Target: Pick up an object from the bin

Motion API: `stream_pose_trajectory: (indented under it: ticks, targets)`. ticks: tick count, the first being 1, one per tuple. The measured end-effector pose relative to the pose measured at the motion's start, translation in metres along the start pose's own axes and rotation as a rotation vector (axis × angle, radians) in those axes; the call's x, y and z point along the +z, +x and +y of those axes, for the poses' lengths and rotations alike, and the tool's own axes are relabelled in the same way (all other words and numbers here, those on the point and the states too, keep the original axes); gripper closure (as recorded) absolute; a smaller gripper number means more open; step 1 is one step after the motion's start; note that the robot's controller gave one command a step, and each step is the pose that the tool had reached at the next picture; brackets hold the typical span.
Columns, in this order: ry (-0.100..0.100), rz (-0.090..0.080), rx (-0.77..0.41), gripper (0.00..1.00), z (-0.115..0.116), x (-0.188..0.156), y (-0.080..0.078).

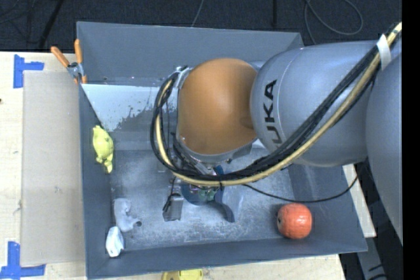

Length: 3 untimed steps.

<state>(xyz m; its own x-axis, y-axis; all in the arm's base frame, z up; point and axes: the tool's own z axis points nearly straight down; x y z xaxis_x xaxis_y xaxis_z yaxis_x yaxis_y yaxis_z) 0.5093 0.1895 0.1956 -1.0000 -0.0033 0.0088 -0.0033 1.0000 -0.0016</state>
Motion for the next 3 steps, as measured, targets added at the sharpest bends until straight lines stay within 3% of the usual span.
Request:
stream_pose_trajectory:
  ticks: [1,2,3]
  targets:
    - [-0.001,-0.007,0.004,0.0,-0.001,-0.004,-0.002]
    - [-0.002,-0.011,-0.073,0.0,-0.04,0.025,-0.032]
    - [0.0,-0.008,-0.015,0.0,-0.062,0.033,-0.064]
